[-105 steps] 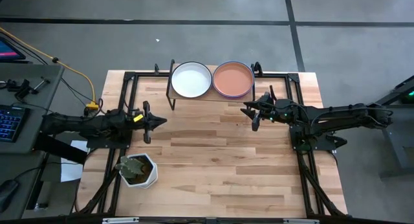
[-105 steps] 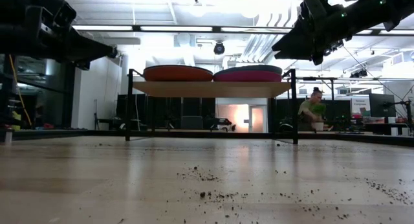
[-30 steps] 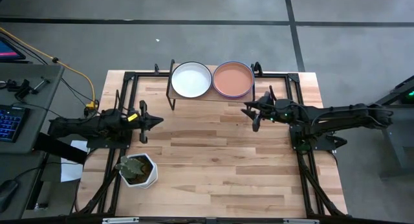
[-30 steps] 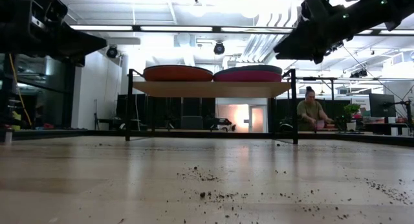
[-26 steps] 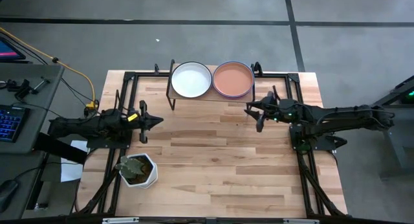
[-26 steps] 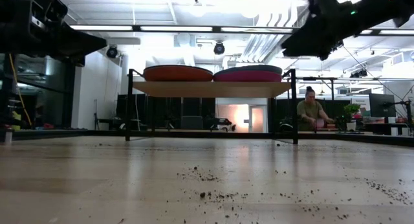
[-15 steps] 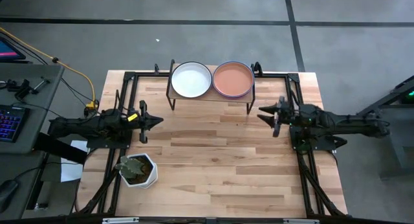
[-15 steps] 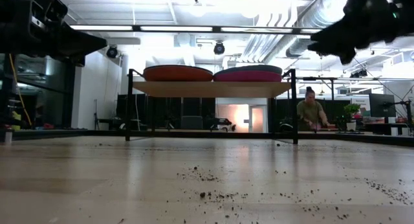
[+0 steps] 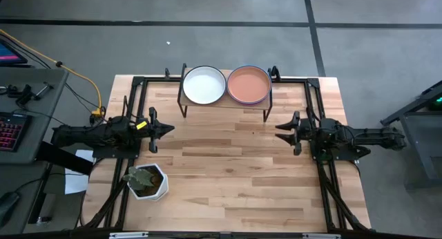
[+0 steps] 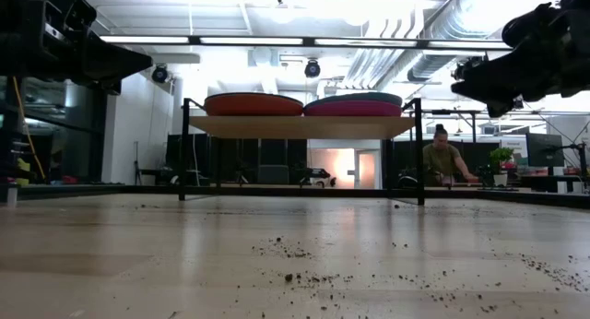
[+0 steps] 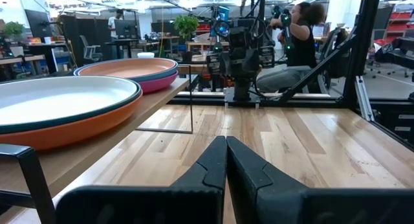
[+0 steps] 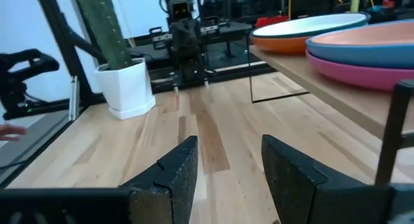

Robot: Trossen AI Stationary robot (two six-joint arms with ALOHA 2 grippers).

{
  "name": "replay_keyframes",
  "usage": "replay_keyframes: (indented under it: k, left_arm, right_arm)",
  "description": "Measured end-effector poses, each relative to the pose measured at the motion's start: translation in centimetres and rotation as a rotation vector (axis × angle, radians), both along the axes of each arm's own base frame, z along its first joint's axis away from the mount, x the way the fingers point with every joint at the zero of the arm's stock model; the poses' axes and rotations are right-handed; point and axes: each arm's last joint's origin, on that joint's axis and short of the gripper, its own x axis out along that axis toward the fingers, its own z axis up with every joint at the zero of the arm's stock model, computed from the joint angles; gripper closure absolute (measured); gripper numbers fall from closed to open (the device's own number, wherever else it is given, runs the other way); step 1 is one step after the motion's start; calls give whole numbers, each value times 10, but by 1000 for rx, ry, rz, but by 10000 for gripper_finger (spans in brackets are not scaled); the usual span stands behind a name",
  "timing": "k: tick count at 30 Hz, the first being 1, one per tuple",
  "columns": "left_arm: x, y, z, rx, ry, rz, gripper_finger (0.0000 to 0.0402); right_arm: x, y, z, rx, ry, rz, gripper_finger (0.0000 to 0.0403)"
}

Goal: Place and stack plates onto a shelf
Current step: Return to Home Position

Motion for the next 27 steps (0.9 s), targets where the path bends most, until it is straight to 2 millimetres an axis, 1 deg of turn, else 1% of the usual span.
replay_keyframes:
  k: [6,9,11,15,17,21,27]
  left_arm:
    - [0,0,0,0,0,0,401]
    - [0,0,0,0,0,0,401]
    - [0,0,0,0,0,0,401]
    - [0,0,0,0,0,0,401]
    - [0,0,0,0,0,0,401]
    - [0,0,0,0,0,0,401]
    - [0,0,0,0,0,0,401]
  right_arm:
    - [0,0,0,-58,0,15,247]
    - [0,0,0,-78,2,16,260]
    - [0,0,0,-86,3,16,286]
    - [0,1,0,-103,5,29,366]
    - [0,1,0,-102,6,32,393]
    - [0,1,0,-96,5,34,384]
    - [0,1,0,-102,10,35,391]
